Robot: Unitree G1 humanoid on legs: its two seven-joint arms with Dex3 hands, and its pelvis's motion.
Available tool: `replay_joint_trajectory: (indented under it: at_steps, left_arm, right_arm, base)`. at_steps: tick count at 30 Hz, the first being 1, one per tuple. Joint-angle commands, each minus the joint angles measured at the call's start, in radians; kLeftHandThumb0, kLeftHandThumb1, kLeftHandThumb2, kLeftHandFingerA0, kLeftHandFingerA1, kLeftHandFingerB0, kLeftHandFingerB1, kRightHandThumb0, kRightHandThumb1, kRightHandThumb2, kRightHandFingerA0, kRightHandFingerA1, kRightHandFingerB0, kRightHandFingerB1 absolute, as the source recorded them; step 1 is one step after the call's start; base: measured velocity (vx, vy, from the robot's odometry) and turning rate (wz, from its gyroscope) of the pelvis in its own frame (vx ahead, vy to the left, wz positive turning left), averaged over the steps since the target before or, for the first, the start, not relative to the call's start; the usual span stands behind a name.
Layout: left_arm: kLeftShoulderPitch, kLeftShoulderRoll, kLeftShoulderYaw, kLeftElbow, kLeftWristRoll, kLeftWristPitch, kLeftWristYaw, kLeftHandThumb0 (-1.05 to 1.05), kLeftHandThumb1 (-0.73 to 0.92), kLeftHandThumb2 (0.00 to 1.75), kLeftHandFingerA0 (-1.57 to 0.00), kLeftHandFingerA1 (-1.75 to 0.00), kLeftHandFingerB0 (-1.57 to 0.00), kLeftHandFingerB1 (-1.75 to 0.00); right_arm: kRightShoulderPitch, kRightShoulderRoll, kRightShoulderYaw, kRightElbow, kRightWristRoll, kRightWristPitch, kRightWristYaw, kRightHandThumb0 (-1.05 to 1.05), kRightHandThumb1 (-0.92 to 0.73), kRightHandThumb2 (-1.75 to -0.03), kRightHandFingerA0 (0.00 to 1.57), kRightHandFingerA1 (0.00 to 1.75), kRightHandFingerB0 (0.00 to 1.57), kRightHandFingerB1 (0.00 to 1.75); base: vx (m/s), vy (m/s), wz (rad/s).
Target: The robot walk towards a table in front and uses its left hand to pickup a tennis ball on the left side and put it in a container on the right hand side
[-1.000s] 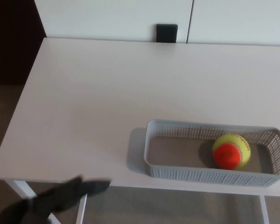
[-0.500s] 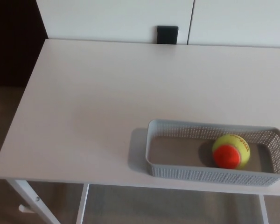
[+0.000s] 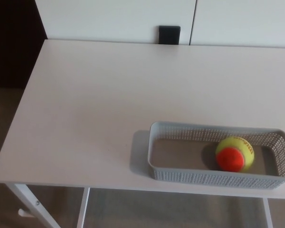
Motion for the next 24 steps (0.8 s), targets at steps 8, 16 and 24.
replay_joint_trajectory:
  at_steps: [8,16,24]
  left_arm:
    - [-0.196,-0.016,0.006,0.475,-0.010,-0.137,0.161,-0.68,0.62,0.59,-0.17,-0.43,-0.18,-0.37]
    - [-0.268,-0.010,0.033,0.581,-0.034,-0.177,0.176,-0.64,0.60,0.58,-0.20,-0.43,-0.19,-0.36]
    - [-0.292,-0.007,0.035,0.632,-0.049,-0.214,0.167,-0.34,0.35,0.94,-0.09,-0.54,-0.07,-0.52]
  right_arm:
    - [-0.026,-0.016,-0.028,0.003,0.010,-0.001,-0.009,0.07,-0.72,-0.60,0.44,0.56,0.35,0.45]
    - [-0.062,-0.017,-0.033,0.009,0.011,0.007,-0.003,0.06,-0.53,-0.91,0.36,0.61,0.27,0.54]
    - [-0.065,-0.016,-0.039,0.014,0.013,0.005,0.002,0.05,-0.52,-0.90,0.36,0.61,0.27,0.54]
  base:
    - [0.00,0.000,0.00]
    - [0.00,0.000,0.00]
    - [0.00,0.000,0.00]
